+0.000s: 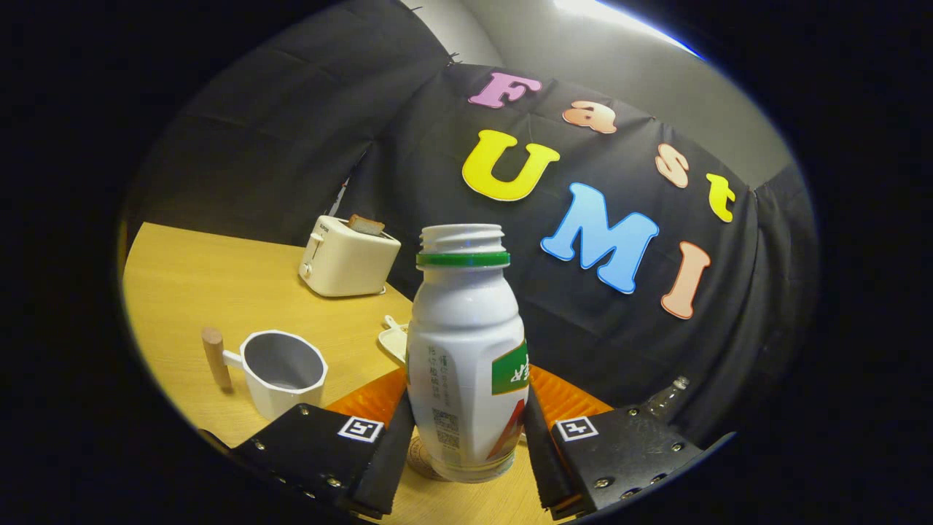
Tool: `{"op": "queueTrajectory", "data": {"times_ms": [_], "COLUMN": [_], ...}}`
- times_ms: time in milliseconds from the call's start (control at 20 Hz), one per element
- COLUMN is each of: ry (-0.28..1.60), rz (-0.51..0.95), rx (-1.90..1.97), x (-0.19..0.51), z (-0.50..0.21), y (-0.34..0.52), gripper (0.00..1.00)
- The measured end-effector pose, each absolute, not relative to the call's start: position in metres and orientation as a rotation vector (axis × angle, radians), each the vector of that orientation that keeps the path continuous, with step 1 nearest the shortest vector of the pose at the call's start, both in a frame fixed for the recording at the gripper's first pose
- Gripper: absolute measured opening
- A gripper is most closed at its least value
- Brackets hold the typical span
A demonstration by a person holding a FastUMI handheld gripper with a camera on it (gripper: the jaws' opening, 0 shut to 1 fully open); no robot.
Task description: Take the bottle from table, then pour the juice into the cup, finally place the bottle on the coaster
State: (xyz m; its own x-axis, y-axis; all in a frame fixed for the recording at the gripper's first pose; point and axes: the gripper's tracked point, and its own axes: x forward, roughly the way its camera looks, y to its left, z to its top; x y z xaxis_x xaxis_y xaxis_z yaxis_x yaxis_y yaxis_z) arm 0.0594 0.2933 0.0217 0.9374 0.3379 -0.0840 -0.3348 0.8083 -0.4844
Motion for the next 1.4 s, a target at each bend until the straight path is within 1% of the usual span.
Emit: {"op": "queueTrajectory", "data": {"times_ms": [600,1000,1400], "ry": [0.027,0.019,0.05], "rz": [0.372,0.345,0.318], "rx": [-0.166,-0.126,-0.104], "x": [0.073,0.08,0.101], "z": [0.015,0.01,-0.014], "y": [0.279,0.271,0.264], "gripper": [0.71,0.71,0.71]}}
